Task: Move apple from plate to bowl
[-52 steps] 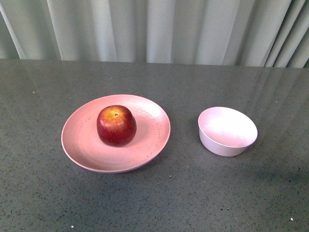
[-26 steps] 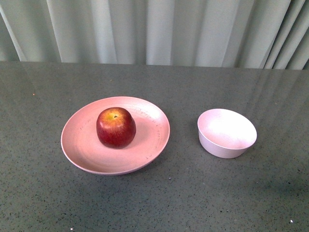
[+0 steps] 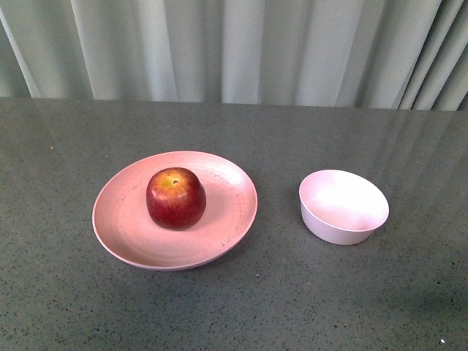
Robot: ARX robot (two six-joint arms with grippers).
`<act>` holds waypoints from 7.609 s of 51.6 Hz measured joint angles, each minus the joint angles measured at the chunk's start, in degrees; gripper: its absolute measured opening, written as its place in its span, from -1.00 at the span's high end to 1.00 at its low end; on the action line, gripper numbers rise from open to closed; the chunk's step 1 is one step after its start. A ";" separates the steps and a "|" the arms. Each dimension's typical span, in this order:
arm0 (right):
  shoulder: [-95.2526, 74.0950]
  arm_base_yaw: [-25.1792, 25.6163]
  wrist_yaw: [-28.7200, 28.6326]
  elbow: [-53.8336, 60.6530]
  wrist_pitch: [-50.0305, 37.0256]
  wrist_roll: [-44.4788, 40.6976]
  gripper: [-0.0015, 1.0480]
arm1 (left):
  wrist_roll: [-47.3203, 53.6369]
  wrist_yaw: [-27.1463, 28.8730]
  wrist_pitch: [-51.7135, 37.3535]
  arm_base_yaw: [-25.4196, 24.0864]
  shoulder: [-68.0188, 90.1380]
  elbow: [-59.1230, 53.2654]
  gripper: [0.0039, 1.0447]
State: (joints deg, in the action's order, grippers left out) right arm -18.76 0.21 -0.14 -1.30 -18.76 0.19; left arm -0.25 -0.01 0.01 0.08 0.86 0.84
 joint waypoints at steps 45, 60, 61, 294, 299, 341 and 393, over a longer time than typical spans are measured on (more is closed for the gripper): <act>18.34 -0.09 0.15 -0.02 18.67 -0.02 0.96 | 0.00 0.00 0.00 0.00 0.00 0.00 -0.83; 18.40 -0.09 0.15 -0.02 18.69 -0.04 0.35 | 0.00 0.02 0.00 0.00 0.00 0.00 -0.83; 18.40 -0.09 0.15 -0.02 18.67 -0.04 0.32 | 0.00 0.00 0.00 0.00 0.00 0.00 -0.83; 18.45 -0.11 0.13 -0.02 18.69 -0.04 -0.83 | -22.99 -15.23 -11.08 39.52 127.88 82.36 -0.35; 18.45 -0.11 0.13 -0.02 18.69 -0.04 -0.83 | -23.15 -15.23 -10.47 39.52 128.67 83.47 -0.37; 18.45 -0.11 0.13 -0.02 18.69 -0.04 -0.83 | -26.93 -15.39 -15.82 34.03 123.25 79.80 -0.84; 18.45 -0.11 0.15 -0.02 18.69 -0.02 -0.83 | -0.66 11.67 -62.12 11.98 83.34 20.22 0.97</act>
State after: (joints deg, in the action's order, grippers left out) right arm -0.32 0.10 0.01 -1.32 -0.08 0.16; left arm -0.91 11.66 -62.11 12.05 84.20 21.06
